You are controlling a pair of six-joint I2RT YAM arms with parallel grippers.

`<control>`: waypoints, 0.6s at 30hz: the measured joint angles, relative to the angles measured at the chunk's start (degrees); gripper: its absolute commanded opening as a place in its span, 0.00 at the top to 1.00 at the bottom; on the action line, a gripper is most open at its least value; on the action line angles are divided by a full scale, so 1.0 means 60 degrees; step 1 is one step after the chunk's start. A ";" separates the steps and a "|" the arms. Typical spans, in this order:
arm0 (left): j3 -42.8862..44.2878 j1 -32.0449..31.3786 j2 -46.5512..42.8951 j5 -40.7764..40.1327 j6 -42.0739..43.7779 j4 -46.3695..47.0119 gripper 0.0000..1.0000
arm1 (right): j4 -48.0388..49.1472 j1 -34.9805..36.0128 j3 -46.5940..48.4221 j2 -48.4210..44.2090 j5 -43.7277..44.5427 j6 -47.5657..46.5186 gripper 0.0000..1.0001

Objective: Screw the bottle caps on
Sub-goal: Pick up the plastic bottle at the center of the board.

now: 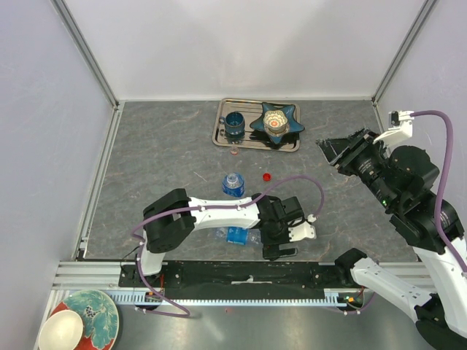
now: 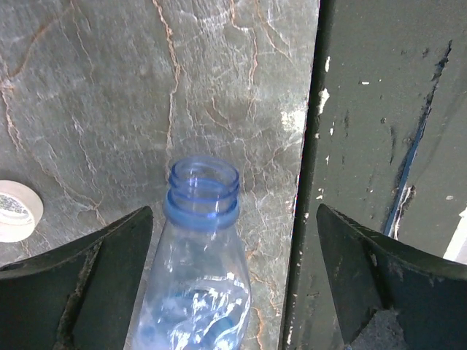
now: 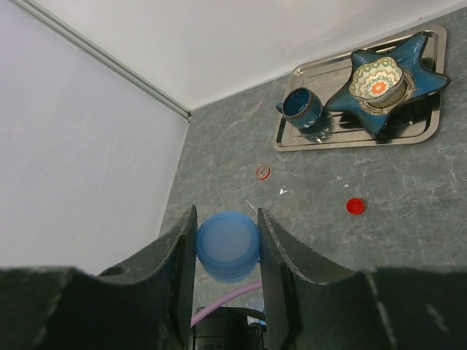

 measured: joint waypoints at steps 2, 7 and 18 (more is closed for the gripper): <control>-0.0040 0.0000 -0.0015 0.0004 0.0000 -0.0004 0.01 | 0.0000 0.0000 -0.0036 0.0000 -0.0004 0.0000 0.82; -0.0193 0.0000 -0.0441 -0.0073 0.0069 -0.0219 0.01 | -0.0022 0.0000 -0.0076 0.0004 -0.0004 0.0000 0.82; -0.1701 0.0000 -0.3526 -0.0885 0.0954 -0.0940 0.01 | -0.0011 0.0000 -0.0197 0.0004 -0.0007 0.0004 0.88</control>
